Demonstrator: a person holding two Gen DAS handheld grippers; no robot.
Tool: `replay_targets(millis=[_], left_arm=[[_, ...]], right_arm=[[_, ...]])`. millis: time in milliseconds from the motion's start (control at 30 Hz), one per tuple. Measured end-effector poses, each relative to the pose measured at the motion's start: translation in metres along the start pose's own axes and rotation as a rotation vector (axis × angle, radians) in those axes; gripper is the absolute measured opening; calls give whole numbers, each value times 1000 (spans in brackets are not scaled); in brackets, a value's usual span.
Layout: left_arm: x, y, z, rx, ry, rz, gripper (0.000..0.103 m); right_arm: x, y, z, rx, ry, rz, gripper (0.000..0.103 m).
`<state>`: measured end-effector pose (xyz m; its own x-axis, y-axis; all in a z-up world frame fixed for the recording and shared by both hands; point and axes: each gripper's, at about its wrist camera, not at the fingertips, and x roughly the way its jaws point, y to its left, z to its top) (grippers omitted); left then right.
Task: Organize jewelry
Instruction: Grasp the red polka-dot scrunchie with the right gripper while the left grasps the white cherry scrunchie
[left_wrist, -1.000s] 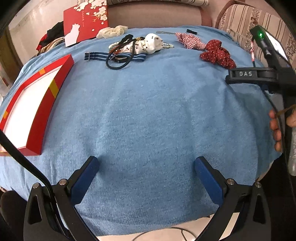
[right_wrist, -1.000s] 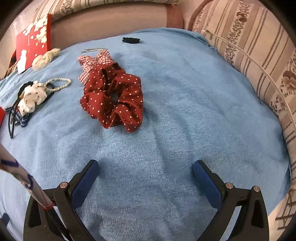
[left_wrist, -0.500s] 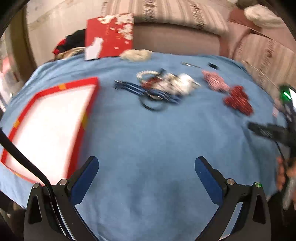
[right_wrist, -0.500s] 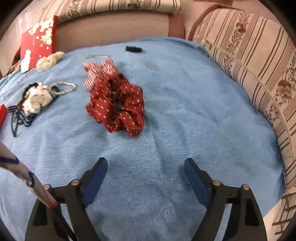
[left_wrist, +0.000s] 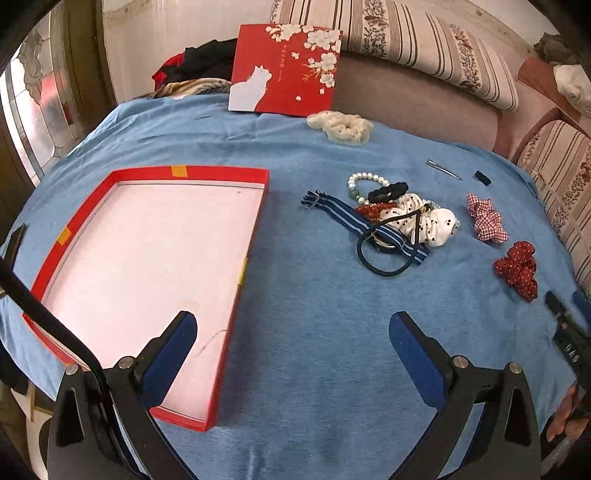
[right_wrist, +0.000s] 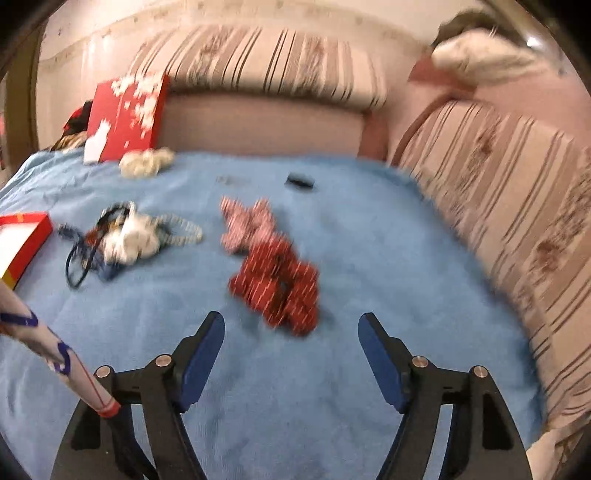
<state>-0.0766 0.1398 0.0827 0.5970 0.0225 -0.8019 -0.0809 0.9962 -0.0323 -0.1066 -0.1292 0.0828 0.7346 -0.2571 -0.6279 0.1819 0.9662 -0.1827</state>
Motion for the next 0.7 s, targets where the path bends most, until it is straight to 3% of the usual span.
replay_targets(millis=[100, 200, 500, 600, 700], left_arm=[[3, -8, 0, 24, -4, 15, 103], [4, -17, 3, 62, -11, 29, 103], [20, -44, 13, 137, 28, -3, 103], [26, -53, 18, 152, 45, -40, 103], [28, -62, 24, 172, 35, -75, 95]], right_arm=[[-10, -3, 6, 28, -80, -52, 88], [8, -1, 13, 10, -32, -32, 89], [47, -1, 4, 41, 26, 125, 65], [55, -7, -1, 77, 32, 183, 64], [62, -17, -3, 131, 47, 222, 64]])
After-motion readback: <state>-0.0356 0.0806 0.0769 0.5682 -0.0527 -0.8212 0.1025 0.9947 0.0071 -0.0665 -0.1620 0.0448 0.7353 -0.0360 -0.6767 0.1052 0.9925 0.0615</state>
